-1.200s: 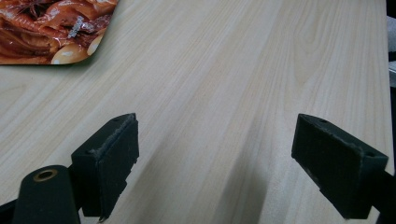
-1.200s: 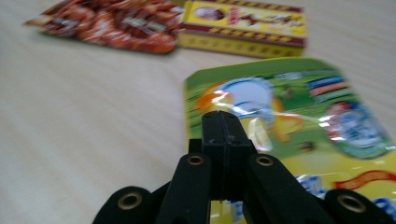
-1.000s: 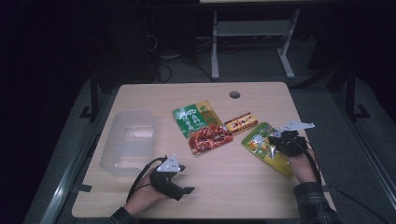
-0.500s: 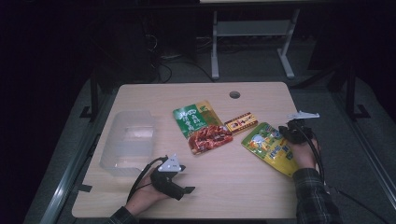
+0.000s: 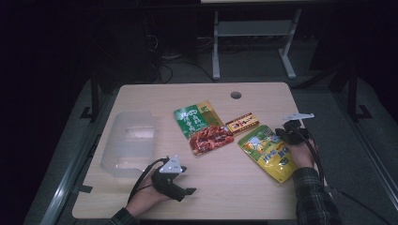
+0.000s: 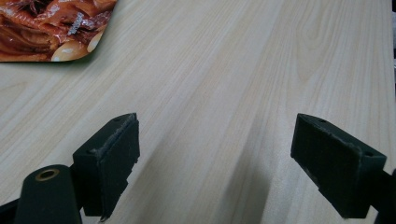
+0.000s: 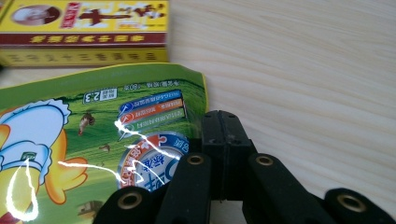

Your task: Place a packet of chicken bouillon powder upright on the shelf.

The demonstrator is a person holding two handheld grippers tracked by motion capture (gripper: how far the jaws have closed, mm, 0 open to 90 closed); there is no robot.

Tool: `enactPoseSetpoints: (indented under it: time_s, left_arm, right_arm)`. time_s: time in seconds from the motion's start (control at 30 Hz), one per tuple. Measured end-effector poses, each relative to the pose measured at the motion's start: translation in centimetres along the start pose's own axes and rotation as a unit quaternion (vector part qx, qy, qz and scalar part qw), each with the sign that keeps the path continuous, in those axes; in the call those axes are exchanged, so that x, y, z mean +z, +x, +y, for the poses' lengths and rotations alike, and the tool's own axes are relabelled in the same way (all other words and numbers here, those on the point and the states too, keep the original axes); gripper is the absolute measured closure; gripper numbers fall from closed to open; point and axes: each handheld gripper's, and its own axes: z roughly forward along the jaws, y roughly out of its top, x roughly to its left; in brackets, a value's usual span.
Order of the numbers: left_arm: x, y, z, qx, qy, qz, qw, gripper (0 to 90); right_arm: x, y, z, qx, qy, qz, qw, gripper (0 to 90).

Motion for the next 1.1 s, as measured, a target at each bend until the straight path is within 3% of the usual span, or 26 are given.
enactPoseSetpoints:
  time_s: [0.43,0.63,0.73,0.8,0.9,1.03,1.07,1.1]
  left_arm:
    - [0.1,-0.1,0.1,0.003,0.001,-0.004,1.0000,15.0]
    - [0.1,-0.2,0.1,0.005,0.000,-0.006,1.0000,15.0]
    - [0.1,-0.2,0.1,0.004,-0.001,-0.009,1.0000,15.0]
    - [0.1,-0.3,0.1,0.004,-0.001,-0.008,1.0000,15.0]
    - [0.1,-0.3,0.1,0.006,0.000,-0.010,0.9999,15.0]
    - [0.1,-0.3,0.2,0.008,-0.001,-0.012,0.9999,15.0]
    - [0.1,-0.3,0.2,0.008,-0.001,-0.012,0.9999,15.0]
    - [0.1,-0.3,0.2,0.008,-0.002,-0.012,0.9999,15.0]
  right_arm:
    - [0.3,1.7,0.3,-0.041,0.006,0.045,0.9981,89.8]
    - [0.5,2.8,0.6,-0.070,0.004,0.069,0.9952,89.9]
    - [0.7,3.6,0.7,-0.086,0.004,0.096,0.9917,89.9]
    - [0.7,3.8,0.7,-0.089,0.003,0.100,0.9911,89.9]
    - [0.9,5.1,0.9,-0.110,0.002,0.126,0.9859,89.9]
    - [1.2,6.3,1.1,-0.131,0.004,0.143,0.9810,89.9]
    - [1.2,6.3,1.1,-0.131,0.004,0.143,0.9810,89.9]
    - [1.3,7.0,1.2,-0.141,0.007,0.153,0.9780,89.9]
